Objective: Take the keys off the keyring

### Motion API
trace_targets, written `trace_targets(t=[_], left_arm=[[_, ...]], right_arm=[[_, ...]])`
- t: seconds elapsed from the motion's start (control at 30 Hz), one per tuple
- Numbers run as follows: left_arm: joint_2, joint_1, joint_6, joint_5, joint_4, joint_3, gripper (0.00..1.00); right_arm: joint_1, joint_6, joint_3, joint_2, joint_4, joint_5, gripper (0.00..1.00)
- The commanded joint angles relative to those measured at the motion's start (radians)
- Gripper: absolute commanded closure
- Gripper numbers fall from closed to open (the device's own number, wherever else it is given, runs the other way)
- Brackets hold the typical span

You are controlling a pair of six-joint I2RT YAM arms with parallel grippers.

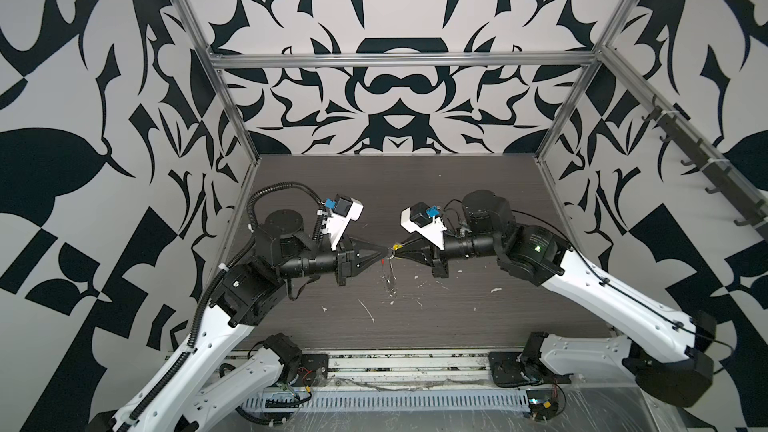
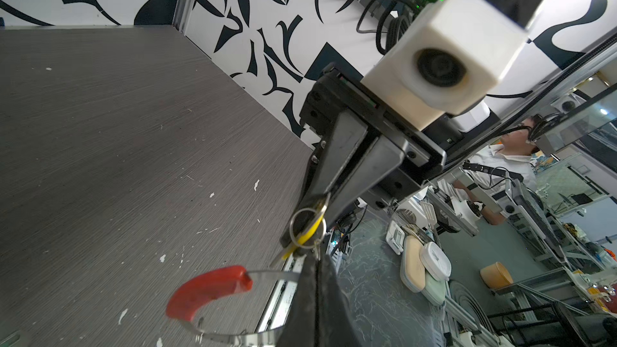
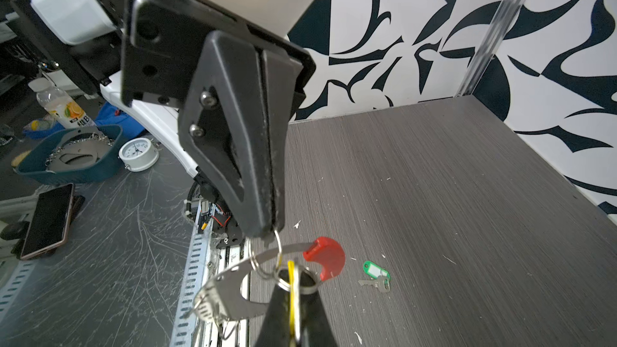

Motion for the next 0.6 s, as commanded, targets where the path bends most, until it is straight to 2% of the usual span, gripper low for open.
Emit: trace_targets(t=[0.0, 0.57], left_arm=[[-0.014, -0.001, 0.026, 0.017, -0.032, 0.027, 1.0], [-0.015, -0.001, 0.06, 0.081, -0.046, 0.027, 1.0]], right_arm=[[0.001, -0.045, 0.064, 0.0, -0.043, -0.016, 1.0], [-0.011, -0.115, 0.157, 0.067, -0.13, -0.082, 1.0]])
